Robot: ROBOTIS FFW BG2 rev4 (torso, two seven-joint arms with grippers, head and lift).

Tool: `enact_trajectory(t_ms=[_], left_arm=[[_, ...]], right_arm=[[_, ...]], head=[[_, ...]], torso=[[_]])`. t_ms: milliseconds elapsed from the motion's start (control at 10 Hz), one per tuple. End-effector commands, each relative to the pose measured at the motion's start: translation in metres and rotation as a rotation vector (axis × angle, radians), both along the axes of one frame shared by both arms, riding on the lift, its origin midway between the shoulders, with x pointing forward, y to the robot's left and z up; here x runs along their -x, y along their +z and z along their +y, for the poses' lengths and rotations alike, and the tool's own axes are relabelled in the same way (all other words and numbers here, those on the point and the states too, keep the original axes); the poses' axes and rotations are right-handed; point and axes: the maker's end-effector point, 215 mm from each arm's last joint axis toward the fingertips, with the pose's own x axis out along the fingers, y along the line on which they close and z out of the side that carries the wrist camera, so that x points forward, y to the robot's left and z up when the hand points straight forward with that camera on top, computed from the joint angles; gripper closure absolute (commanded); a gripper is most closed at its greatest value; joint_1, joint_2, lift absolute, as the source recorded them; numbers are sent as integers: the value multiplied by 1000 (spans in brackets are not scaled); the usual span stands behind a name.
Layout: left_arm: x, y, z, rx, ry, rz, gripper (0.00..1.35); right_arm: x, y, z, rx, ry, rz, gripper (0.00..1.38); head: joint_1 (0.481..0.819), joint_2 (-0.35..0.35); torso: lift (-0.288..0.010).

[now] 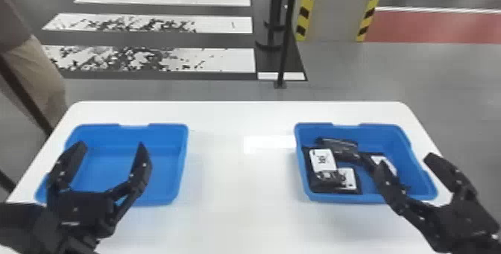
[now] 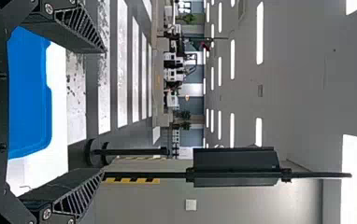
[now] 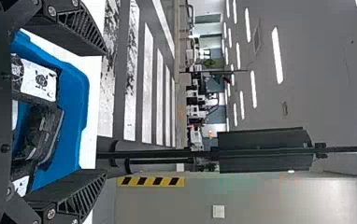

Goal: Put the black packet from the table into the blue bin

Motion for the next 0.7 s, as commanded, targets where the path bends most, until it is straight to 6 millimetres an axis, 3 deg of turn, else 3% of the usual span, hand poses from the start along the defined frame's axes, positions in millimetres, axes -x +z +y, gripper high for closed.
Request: enact_trajectory(t_ms=[0,600], left_arm=[[0,0,0,0,-1,0,116],[1,0,1,1,1,0,116]], right_arm=[[0,0,0,0,0,-1,125],[0,-2,-1,0,-3,4,125]], head=[[695,-34],[695,-33]], torso=[[-110],[-110]])
